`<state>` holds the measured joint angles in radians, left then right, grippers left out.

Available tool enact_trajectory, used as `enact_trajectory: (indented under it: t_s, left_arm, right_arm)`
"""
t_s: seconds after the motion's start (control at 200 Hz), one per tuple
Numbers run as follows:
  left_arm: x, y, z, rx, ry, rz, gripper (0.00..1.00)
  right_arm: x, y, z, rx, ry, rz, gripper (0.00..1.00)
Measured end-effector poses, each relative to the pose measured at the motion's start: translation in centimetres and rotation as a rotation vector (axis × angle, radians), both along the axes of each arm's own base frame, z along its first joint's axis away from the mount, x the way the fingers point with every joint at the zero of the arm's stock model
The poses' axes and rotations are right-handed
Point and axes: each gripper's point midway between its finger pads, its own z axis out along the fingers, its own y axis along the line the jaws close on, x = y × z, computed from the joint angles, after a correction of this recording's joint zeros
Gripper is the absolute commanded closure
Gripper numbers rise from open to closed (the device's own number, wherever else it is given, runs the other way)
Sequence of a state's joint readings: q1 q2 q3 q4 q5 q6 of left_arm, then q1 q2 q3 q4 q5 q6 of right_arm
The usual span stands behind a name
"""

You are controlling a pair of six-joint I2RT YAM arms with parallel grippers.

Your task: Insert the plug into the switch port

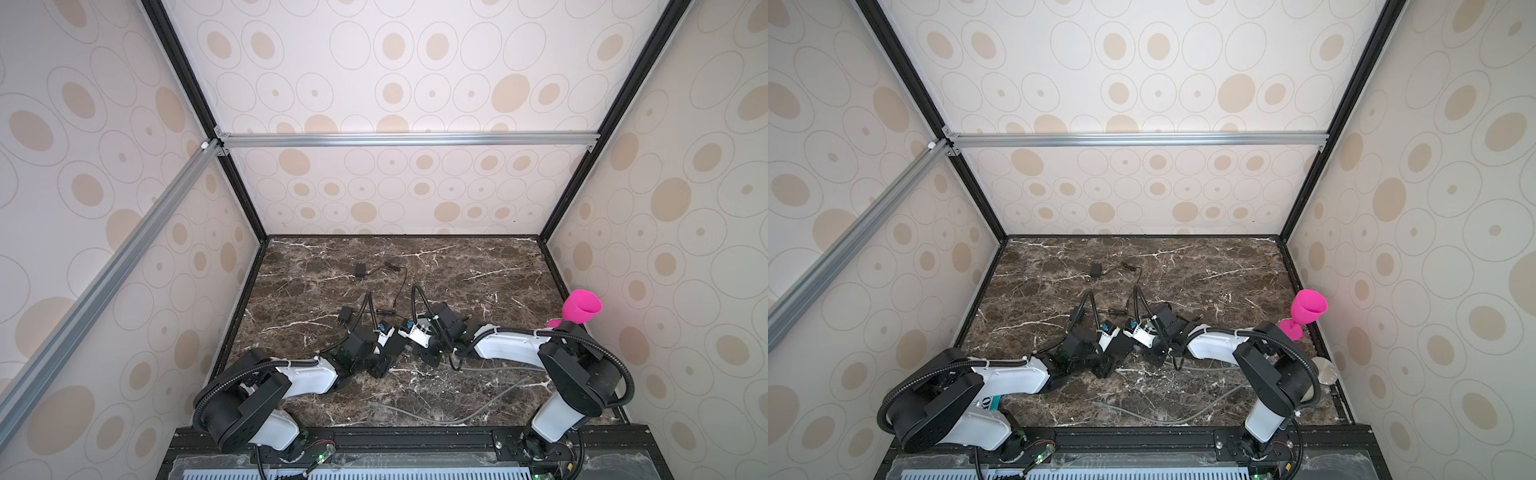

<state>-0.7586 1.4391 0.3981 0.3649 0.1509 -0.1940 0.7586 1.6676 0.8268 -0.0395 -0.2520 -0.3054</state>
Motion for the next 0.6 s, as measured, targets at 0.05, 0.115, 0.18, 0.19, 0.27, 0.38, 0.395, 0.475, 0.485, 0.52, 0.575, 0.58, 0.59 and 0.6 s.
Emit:
enact_trajectory:
  t_s: [0.05, 0.115, 0.18, 0.19, 0.27, 0.38, 0.395, 0.475, 0.485, 0.52, 0.575, 0.58, 0.59, 0.6]
  left_arm:
    - [0.1, 0.1, 0.0, 0.005, -0.002, 0.006, 1.00]
    - [0.1, 0.3, -0.1, 0.014, -0.004, 0.013, 1.00]
    - [0.1, 0.4, -0.1, 0.018, -0.002, 0.015, 1.00]
    - [0.0, 0.5, -0.1, 0.019, -0.001, 0.015, 1.00]
    - [0.1, 0.5, -0.1, 0.019, -0.002, 0.016, 1.00]
    - [0.2, 0.4, 0.1, 0.006, -0.001, 0.029, 1.00]
    - [0.3, 0.4, 0.1, 0.004, -0.002, 0.032, 1.00]
    - [0.4, 0.2, 0.4, -0.013, -0.004, 0.044, 1.00]
    - [0.5, 0.2, 0.4, -0.015, -0.004, 0.046, 1.00]
    - [0.4, 0.2, 0.4, -0.018, 0.000, 0.049, 1.00]
    - [0.3, 0.3, 0.3, -0.020, 0.005, 0.051, 1.00]
    - [0.3, 0.3, 0.3, -0.020, 0.007, 0.051, 1.00]
    - [0.3, 0.3, 0.3, -0.021, 0.009, 0.051, 1.00]
    - [0.2, 0.3, 0.2, -0.022, 0.011, 0.051, 1.00]
  right_arm:
    - [0.0, 0.3, 0.0, -0.011, -0.003, 0.001, 1.00]
    - [0.0, 0.6, 0.0, -0.034, -0.014, -0.002, 1.00]
    - [0.0, 0.7, 0.0, -0.057, -0.027, -0.010, 1.00]
    - [0.0, 0.6, 0.0, -0.060, -0.029, -0.013, 1.00]
    - [0.4, 0.3, -0.2, -0.088, -0.055, -0.035, 1.00]
    - [1.2, -0.2, 0.0, -0.093, -0.061, -0.066, 1.00]
    - [1.2, -0.2, 0.0, -0.091, -0.061, -0.068, 1.00]
    - [1.5, -0.3, 0.2, -0.078, -0.054, -0.072, 1.00]
    - [1.5, -0.2, 0.2, -0.075, -0.049, -0.071, 1.00]
    - [1.4, -0.1, 0.3, -0.064, -0.036, -0.071, 1.00]
    - [1.2, 0.0, 0.3, -0.052, -0.015, -0.073, 1.00]
    - [1.1, 0.1, 0.3, -0.050, -0.012, -0.073, 1.00]
    - [1.0, 0.2, 0.4, -0.049, -0.010, -0.071, 1.00]
    - [0.9, 0.2, 0.4, -0.049, -0.009, -0.068, 1.00]
